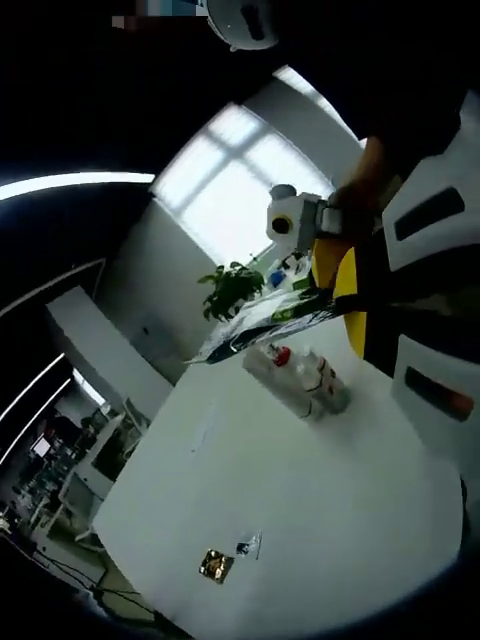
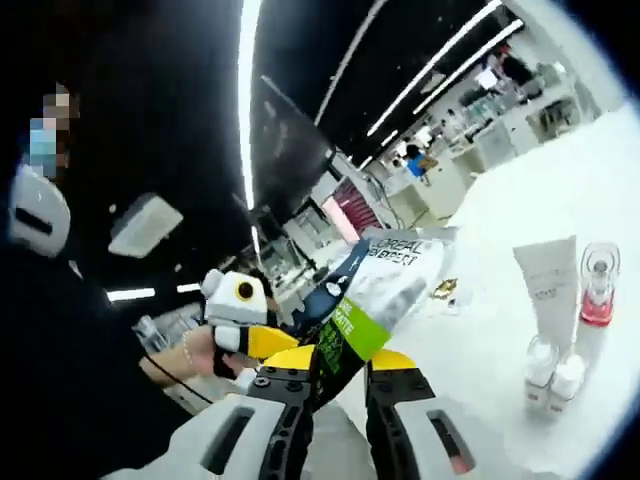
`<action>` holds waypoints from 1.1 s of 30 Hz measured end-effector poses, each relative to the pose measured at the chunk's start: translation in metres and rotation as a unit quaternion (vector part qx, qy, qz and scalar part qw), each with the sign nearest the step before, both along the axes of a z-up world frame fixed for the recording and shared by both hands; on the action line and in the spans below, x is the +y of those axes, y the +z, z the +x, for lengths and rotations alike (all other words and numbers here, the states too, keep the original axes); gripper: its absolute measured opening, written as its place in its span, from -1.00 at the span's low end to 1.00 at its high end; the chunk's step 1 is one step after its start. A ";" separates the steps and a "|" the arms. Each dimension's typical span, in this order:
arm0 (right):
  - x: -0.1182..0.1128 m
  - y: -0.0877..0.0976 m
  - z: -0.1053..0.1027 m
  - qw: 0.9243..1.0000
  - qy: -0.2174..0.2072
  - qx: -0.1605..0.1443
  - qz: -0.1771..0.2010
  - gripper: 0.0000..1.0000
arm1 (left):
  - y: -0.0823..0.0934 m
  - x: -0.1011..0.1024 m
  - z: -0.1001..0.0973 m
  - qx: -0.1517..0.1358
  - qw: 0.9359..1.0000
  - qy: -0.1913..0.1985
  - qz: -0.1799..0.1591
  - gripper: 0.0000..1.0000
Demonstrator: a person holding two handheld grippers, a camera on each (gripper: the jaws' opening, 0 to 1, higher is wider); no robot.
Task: Arrange the skincare products in the storage area until every visible bottle or jar stands upright without overlapping.
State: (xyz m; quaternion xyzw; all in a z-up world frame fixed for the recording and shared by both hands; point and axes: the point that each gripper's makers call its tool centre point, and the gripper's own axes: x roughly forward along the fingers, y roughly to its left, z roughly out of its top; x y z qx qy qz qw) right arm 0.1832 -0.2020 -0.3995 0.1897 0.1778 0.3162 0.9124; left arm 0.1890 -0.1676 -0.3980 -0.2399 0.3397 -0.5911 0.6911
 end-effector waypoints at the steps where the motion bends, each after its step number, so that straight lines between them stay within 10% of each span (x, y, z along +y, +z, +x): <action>1: 0.001 -0.002 0.000 1.000 0.003 -0.010 -0.022 -0.41 | -0.001 0.000 0.001 0.003 1.000 0.003 -0.002 -0.94; 12: 0.002 -0.017 -0.012 0.990 0.027 -0.077 -0.114 0.29 | -0.011 0.005 0.026 0.047 0.997 0.057 -0.032 -0.94; 21: -0.020 -0.046 -0.024 0.991 -0.012 -0.041 -0.125 0.58 | -0.059 -0.004 0.027 0.052 0.997 0.045 0.030 -0.94; 33: -0.070 -0.078 -0.043 0.983 -0.092 0.010 -0.157 0.99 | -0.079 -0.043 0.048 0.035 0.997 0.028 0.062 -0.94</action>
